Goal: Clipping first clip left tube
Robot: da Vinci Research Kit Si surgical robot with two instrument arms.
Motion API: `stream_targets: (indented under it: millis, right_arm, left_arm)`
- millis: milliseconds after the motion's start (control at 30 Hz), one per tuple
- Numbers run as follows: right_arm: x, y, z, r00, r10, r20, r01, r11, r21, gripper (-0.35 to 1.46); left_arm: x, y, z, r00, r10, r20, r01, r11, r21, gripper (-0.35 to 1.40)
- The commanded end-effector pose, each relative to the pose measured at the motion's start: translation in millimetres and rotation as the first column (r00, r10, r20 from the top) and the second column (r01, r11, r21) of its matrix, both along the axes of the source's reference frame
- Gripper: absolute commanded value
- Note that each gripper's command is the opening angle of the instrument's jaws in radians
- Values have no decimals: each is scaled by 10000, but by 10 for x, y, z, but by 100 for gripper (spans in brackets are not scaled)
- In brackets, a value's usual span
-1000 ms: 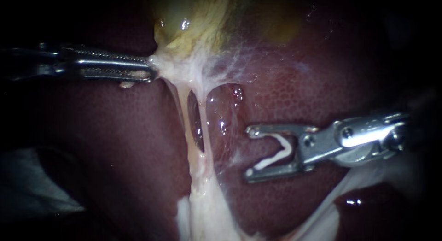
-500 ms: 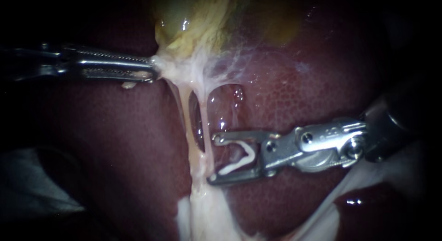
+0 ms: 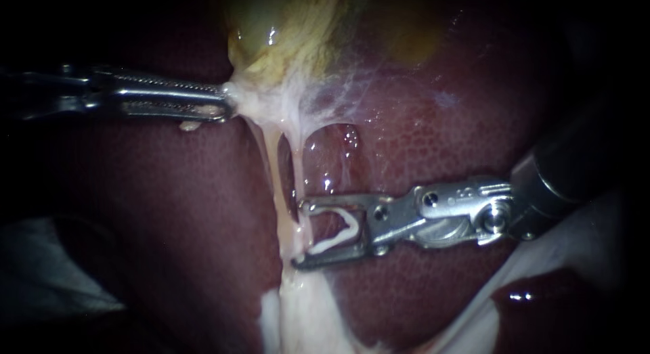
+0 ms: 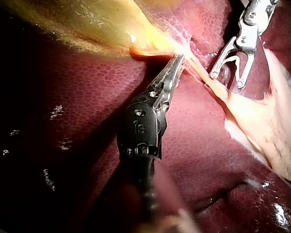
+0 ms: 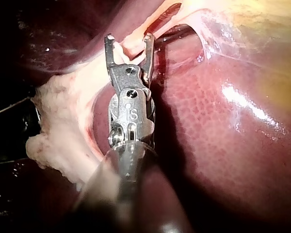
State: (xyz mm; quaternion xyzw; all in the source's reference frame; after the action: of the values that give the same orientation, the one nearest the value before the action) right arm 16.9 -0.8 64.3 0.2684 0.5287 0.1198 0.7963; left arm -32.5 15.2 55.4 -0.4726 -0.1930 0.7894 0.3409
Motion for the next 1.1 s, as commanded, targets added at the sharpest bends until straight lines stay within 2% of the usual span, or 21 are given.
stream_targets:
  millis: [33, 133, 433, 633, 767, 967, 1100]
  right_arm:
    - [3, 0, 0, 10000, -14, -44, 14, 10000, 42, 50]
    - [7, 1, 4, 9998, -132, -128, 133, 9999, 80, 49]
    - [13, 6, 19, 9995, -148, -278, 152, 9998, 143, 49]
    - [22, 9, 23, 9973, -235, -701, 256, 9992, 294, 49]
    - [31, 8, 21, 9925, -313, -1183, 374, 9980, 503, 48]
    - [44, 4, 14, 9845, -709, -1605, 820, 9946, 634, 48]
    - [49, -2, 4, 9759, -805, -2026, 973, 9925, 741, 47]
  left_arm:
    - [0, 0, 0, 10000, 6, 6, -6, 10000, -5, -35]
    - [0, 0, 0, 10000, 5, 4, -5, 10000, -7, -35]
    - [0, -1, 1, 10000, 4, 3, -4, 10000, -11, -35]
    - [0, -1, 1, 10000, 4, 3, -4, 10000, -11, -35]
    - [0, -1, 1, 10000, 4, 3, -4, 10000, -11, -35]
    - [-1, 0, 1, 10000, 1, 2, -1, 10000, -10, -35]
    - [-1, 0, 1, 10000, 1, 1, -1, 10000, -10, -35]
